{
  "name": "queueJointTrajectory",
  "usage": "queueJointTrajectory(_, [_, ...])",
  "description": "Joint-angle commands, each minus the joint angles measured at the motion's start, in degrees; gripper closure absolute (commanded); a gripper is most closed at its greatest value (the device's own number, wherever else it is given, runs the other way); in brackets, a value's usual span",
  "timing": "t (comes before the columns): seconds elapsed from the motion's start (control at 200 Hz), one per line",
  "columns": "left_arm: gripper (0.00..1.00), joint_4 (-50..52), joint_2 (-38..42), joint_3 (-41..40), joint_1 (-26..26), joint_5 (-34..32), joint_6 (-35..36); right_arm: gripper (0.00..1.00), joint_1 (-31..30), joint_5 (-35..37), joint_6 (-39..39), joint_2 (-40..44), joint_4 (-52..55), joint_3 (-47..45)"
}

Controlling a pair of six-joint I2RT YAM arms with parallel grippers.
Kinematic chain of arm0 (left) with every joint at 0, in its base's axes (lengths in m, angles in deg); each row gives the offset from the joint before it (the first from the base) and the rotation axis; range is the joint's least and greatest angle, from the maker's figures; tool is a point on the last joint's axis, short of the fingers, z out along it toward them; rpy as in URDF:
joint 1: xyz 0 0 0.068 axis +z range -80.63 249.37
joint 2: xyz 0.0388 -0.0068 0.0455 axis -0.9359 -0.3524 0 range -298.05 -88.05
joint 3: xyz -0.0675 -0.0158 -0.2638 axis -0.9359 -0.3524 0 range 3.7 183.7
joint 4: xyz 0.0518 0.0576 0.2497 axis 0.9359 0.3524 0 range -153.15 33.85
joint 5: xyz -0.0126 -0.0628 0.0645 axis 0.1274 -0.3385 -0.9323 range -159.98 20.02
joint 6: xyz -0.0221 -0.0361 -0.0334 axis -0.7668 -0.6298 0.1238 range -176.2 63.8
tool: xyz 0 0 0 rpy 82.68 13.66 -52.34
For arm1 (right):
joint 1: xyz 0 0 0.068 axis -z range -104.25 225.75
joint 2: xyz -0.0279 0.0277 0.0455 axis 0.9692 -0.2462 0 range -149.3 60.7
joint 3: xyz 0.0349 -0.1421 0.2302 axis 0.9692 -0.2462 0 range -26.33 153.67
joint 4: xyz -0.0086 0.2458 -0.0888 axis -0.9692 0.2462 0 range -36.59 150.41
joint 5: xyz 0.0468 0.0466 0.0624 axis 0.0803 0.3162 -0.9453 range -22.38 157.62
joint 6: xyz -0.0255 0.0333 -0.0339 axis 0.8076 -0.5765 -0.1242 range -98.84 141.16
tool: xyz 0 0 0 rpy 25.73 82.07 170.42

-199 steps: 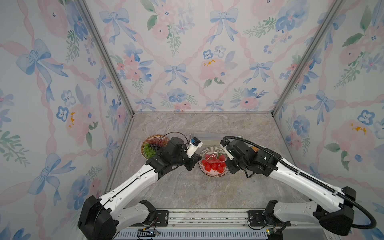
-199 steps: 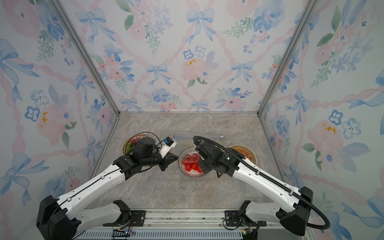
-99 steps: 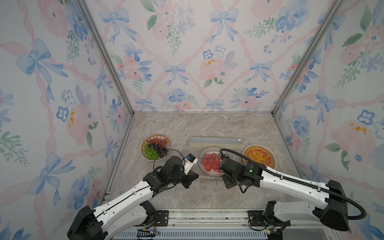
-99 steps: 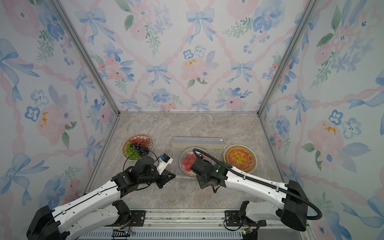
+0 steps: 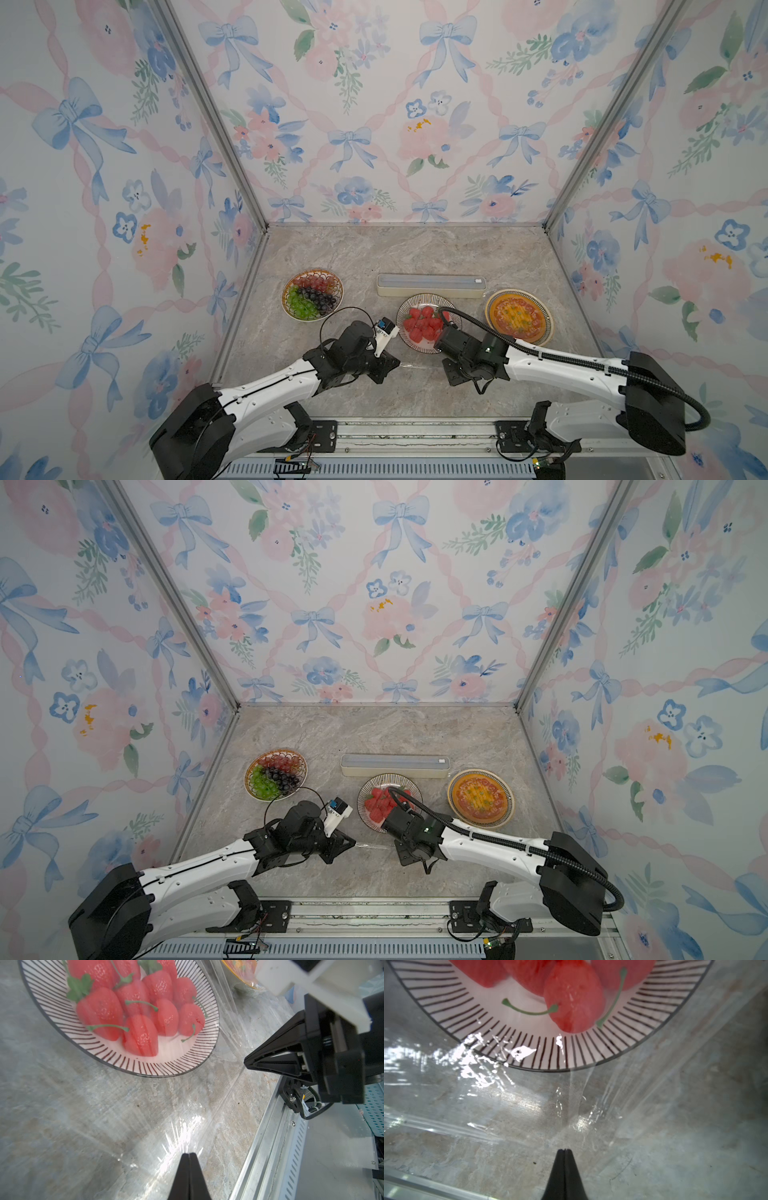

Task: Wrap the plate with plastic wrap
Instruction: Cover the plate with plastic wrap.

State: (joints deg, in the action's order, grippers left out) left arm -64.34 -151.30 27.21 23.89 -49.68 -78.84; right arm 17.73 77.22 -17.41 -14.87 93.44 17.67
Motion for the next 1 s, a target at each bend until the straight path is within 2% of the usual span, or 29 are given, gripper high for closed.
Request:
queueJointTrajectory(0.0, [1.00, -3.3, -3.5, -0.2, -0.4, -1.6, 0.3, 1.00, 2.0, -0.2, 0.4, -1.3, -2.8, -1.2])
queueJointTrajectory(0.44, [1.00, -11.3, -17.1, 3.1, -0.3, -4.9, 0.7, 1.00, 6.8, 0.2, 2.2, -3.6, -11.3, -5.4])
queueJointTrajectory(0.765, [1.00, -15.5, -20.2, 3.6, -0.3, -9.8, -0.7, 1.00, 9.2, -0.5, 1.6, -2.6, -16.2, -8.2])
queueJointTrajectory(0.945, [1.00, -16.2, -20.7, 3.1, -0.2, -11.5, -1.3, 0.81, 10.2, -2.0, 1.6, -0.3, -15.2, -10.1])
queueJointTrajectory(0.995, [0.95, -16.2, -20.5, 3.2, -0.2, -12.0, -1.5, 0.75, 10.7, -2.6, 1.5, 1.1, -14.6, -10.6])
